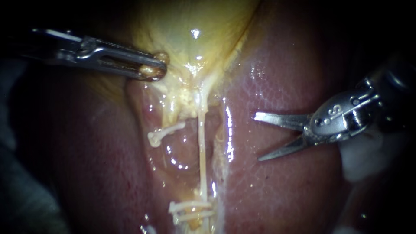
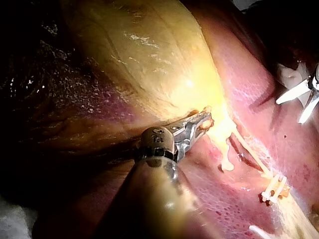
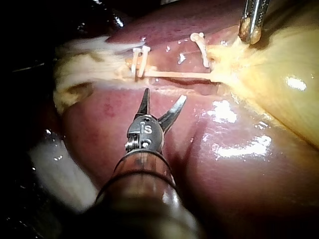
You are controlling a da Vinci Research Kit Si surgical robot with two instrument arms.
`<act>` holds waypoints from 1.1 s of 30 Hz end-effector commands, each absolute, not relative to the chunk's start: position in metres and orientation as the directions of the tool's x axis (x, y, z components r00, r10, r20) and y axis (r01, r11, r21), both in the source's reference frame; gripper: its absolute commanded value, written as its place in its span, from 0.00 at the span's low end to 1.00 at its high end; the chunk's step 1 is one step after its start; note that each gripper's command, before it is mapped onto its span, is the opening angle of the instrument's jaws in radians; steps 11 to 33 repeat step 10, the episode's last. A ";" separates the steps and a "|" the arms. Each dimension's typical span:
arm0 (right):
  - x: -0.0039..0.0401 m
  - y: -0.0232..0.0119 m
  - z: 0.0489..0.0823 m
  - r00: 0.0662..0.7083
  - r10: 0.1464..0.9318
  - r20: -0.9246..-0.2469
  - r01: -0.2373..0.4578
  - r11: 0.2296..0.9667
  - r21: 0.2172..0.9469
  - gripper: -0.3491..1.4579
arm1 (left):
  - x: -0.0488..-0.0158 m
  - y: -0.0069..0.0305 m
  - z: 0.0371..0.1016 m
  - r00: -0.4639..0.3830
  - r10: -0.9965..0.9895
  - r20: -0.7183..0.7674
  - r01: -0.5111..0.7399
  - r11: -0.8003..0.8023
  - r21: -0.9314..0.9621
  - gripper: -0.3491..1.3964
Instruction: Go back from the cut left tube
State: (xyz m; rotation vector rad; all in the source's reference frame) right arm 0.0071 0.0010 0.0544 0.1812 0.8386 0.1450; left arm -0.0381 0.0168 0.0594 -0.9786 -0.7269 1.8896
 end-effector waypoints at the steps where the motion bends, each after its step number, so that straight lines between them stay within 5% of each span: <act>1: 0.0071 0.0010 0.0544 0.660 0.199 -0.725 -0.056 0.975 0.216 0.99 | -0.0381 0.0168 0.0594 -0.320 0.883 -0.343 -0.423 -0.458 -0.782 0.00; 33: 0.0071 0.0009 0.0544 0.655 0.199 -0.729 -0.046 0.973 0.225 0.99 | -0.0379 0.0168 0.0595 -0.321 0.883 -0.343 -0.422 -0.458 -0.782 0.00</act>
